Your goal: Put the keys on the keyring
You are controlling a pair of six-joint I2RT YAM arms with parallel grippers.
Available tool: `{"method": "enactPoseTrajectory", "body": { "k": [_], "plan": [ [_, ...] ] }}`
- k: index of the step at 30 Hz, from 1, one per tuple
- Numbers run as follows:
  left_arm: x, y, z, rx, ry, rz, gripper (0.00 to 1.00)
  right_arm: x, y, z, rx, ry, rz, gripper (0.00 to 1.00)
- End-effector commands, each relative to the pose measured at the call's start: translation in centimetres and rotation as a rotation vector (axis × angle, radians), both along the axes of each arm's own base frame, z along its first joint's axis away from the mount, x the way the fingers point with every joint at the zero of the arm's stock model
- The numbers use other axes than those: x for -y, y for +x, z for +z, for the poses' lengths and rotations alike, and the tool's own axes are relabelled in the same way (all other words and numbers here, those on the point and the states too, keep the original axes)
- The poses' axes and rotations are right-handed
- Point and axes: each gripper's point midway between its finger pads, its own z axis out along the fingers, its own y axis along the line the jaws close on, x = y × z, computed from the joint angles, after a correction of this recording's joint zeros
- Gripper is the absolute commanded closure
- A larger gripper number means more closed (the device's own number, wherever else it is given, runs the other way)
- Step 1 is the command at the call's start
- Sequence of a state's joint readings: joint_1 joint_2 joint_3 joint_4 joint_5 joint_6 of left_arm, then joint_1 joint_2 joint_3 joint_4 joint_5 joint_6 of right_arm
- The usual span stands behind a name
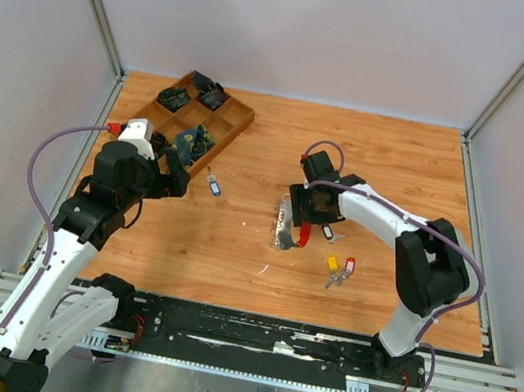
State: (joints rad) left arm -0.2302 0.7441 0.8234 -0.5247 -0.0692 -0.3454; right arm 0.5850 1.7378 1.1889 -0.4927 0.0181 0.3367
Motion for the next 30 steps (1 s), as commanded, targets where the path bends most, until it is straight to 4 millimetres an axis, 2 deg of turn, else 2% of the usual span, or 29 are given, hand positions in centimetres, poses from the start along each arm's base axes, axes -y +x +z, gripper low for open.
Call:
{"method": "enactPoseTrajectory", "body": {
  "k": [1,7,17,23,30],
  "plan": [
    [-0.2,0.4,0.2,0.021,0.000,0.012,0.05,0.1,0.6,-1.0,0.017,-0.109,0.025,0.37],
    [-0.1,0.5,0.1,0.015,-0.001,0.008,0.05,-0.9,0.0,-2.2,-0.015,-0.100,0.062,0.41],
    [-0.3,0.4,0.2,0.019,0.001,0.013,0.05,-0.5,-0.7,-4.1,-0.063,-0.130,0.054,0.46],
    [-0.4,0.5,0.1,0.018,0.002,0.023,0.05,-0.1,-1.6,-5.0,-0.095,-0.132,0.045,0.54],
    [-0.5,0.4,0.3,0.021,-0.001,0.027,0.05,0.7,-2.6,-5.6,-0.097,-0.119,0.048,0.72]
  ]
}}
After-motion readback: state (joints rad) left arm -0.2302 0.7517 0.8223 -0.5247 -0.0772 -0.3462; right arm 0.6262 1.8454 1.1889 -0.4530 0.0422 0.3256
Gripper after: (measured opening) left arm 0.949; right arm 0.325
